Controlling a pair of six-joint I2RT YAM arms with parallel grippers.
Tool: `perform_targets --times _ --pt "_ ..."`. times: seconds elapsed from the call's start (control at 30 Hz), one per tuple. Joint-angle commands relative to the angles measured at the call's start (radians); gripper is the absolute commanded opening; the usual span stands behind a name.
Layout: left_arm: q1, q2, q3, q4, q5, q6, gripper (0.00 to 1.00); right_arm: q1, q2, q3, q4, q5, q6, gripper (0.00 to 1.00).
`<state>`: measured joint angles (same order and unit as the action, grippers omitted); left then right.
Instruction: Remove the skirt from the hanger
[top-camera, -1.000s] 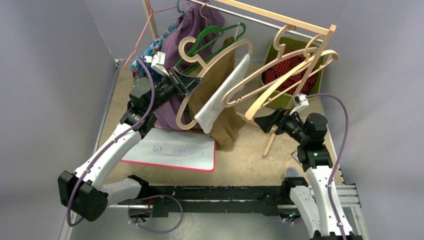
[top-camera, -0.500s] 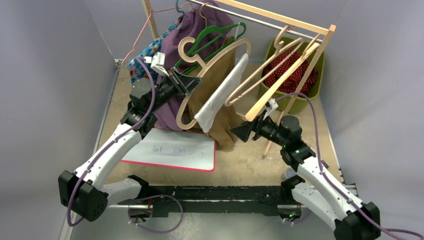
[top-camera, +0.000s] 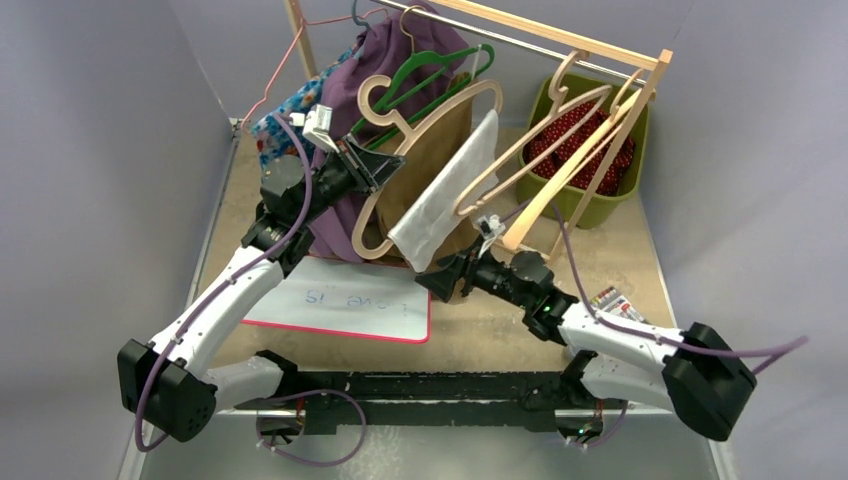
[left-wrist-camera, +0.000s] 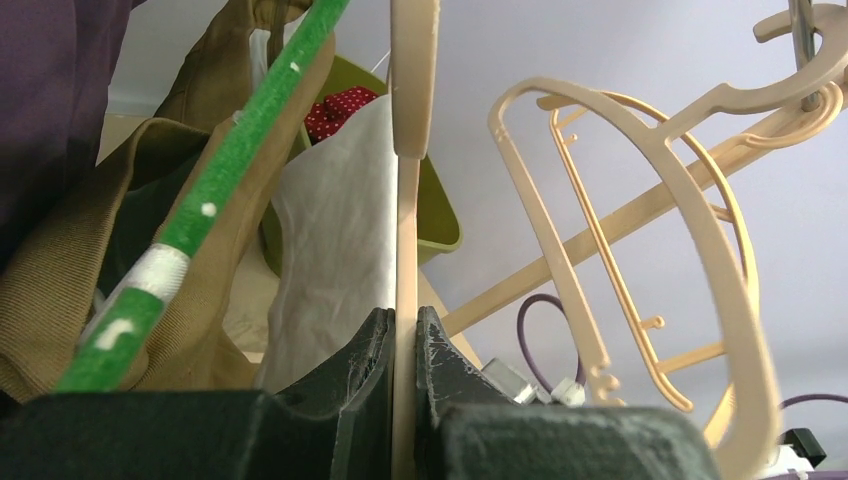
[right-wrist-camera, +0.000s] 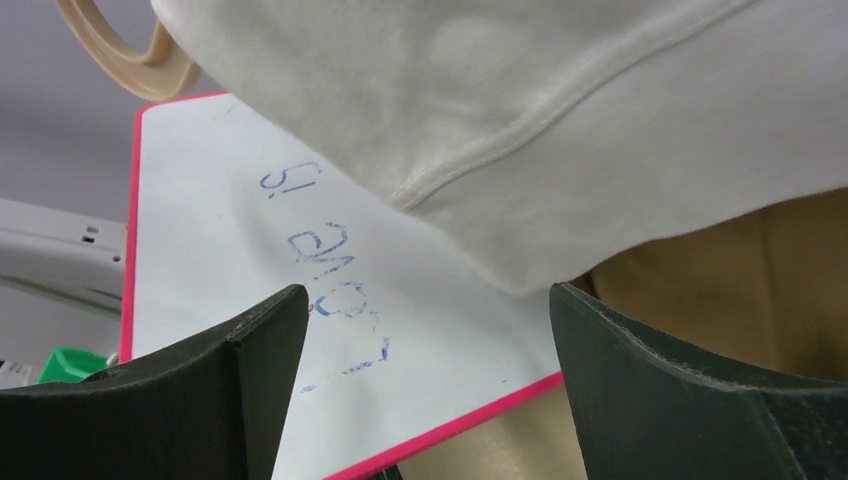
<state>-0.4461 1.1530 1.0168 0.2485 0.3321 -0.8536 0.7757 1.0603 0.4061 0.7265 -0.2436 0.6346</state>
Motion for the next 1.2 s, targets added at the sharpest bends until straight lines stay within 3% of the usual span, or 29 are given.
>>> perform_targets --times 0.0,0.37,0.73,0.83,0.97,1.1,1.17 --pt "0.008 -0.003 0.016 0.071 0.012 -0.012 0.00 0.066 0.052 0.054 0.154 0.159 -0.031 0.91" --pt "0.009 0.015 0.016 0.080 0.029 -0.026 0.00 0.080 0.163 0.076 0.288 0.191 -0.065 0.91" --pt "0.009 0.029 0.018 0.078 0.057 -0.018 0.00 0.081 0.304 0.195 0.275 0.207 -0.061 0.86" --pt "0.008 0.029 0.014 0.094 0.068 -0.024 0.00 0.082 0.328 0.240 0.192 0.240 -0.056 0.70" --pt "0.008 0.029 0.029 0.075 0.075 0.006 0.00 0.082 0.330 0.240 0.164 0.185 -0.052 0.32" --pt "0.008 0.037 0.037 0.069 0.084 0.035 0.00 0.080 0.279 0.226 0.110 0.223 -0.053 0.00" --pt "0.007 0.039 0.044 0.067 0.087 0.047 0.00 0.080 0.240 0.216 0.066 0.248 -0.054 0.00"
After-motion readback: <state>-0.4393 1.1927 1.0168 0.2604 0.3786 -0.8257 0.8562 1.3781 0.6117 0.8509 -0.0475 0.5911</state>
